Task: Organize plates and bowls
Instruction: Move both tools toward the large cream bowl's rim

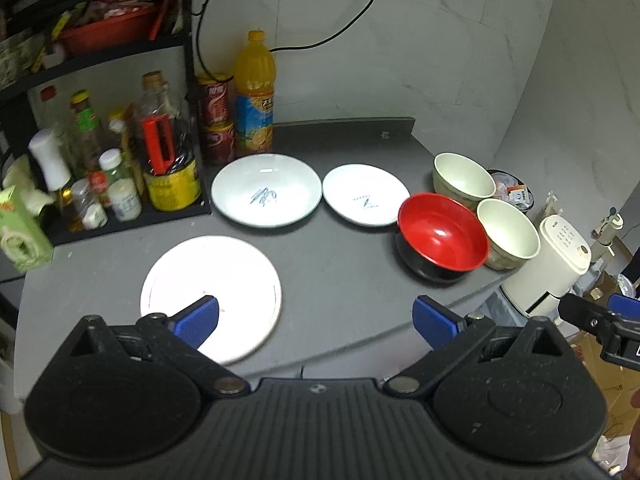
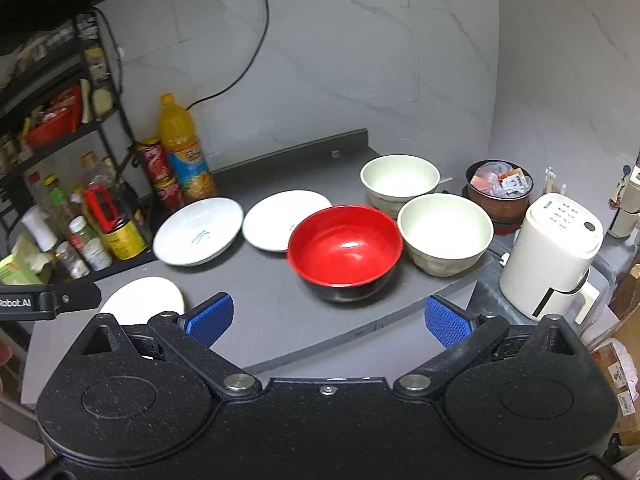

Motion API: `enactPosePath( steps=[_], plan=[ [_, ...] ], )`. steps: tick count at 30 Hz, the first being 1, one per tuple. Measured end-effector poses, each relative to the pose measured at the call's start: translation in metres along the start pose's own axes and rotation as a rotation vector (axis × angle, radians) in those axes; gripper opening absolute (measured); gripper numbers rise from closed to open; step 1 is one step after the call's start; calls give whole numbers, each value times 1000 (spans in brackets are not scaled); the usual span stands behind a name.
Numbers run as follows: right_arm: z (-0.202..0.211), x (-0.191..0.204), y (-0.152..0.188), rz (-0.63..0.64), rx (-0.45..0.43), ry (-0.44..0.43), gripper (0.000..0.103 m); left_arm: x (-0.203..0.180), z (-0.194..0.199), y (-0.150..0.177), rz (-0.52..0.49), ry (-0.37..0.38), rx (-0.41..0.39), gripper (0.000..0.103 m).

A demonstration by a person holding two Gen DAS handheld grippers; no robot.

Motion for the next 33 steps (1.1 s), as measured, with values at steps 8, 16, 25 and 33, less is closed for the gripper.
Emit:
enactPosePath(
  steps=[8,16,25,33],
  plan=[
    [-27,-4,-13,-3,-9,41,103,-11,-44,-24,-18,46,50,102],
    [-48,-23,-20,-70,9,81,103,-27,-70,-45,-51,75,75,102],
    [-70,-64,-29,-137,9,140,103,-63,-102,-61,-95,131,114,101],
    [-99,-111,-35,-169,34,141,103,-106,-146,-75,-89,124,145,100]
  ],
)
Point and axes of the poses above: each gripper's, at about its wrist camera, not at the fingertips, and z roughly against the way its jaws point, x to its left, y to its underside, the point moved 6 cm from there along -z, roughly the way its jaws point, and after that the axes turned 4 degrees about z, right-handed, at the moved point
